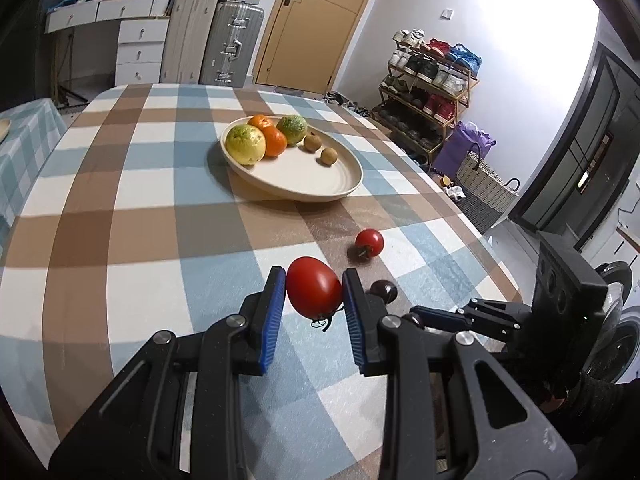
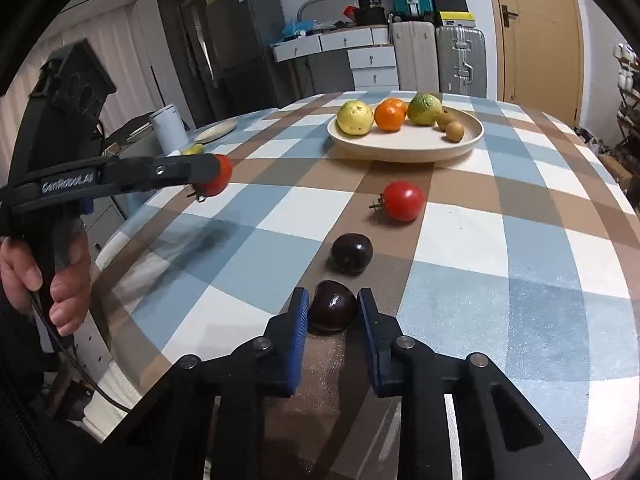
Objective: Organize fruits
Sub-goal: 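Grasp the dark plum with the right tool while the left tool lifts the tomato, then carry the tomato and plum onto the white plate and open both tools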
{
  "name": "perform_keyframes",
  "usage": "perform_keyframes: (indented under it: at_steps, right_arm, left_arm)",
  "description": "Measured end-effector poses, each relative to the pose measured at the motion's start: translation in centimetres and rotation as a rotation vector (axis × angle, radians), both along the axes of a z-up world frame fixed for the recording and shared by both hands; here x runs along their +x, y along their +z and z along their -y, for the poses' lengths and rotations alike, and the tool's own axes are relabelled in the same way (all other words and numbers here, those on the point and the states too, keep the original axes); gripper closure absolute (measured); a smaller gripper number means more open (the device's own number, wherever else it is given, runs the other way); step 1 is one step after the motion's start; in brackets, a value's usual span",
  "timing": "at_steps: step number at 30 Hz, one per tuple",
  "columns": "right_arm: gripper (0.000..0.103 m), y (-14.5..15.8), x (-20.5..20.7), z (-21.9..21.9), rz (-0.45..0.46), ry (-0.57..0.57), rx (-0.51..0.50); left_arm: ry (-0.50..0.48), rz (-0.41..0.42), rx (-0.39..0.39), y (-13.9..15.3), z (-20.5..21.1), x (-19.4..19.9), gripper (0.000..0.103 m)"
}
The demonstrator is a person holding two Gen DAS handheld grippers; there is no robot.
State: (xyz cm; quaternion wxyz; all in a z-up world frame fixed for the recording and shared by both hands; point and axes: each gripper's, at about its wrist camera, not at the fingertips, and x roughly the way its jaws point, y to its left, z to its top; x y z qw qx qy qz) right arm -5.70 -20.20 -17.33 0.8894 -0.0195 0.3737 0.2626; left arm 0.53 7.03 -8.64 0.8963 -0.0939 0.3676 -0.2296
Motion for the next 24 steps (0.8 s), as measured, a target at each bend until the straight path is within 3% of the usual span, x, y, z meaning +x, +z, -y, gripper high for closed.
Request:
perform_keyframes:
  at_steps: [10,19,24]
  right_arm:
    - [0.078,3.4,1.7,2.8,0.072,-0.045,0.093]
    - [0.078,7.2,9.6,5.3,0.112,-0.086,0.161]
    - [0.078,7.7,13.4,5.8,0.108,-0.105,0.186]
  left_arm:
    - [-0.016,0.028,0.013,0.9,2.2,5.2,0.077]
    - [-0.007,0.030,0.017,0.7,5.2,12.1,0.077]
    - [0.002,0.016,0.042,0.2,7.3,16.1,0.077]
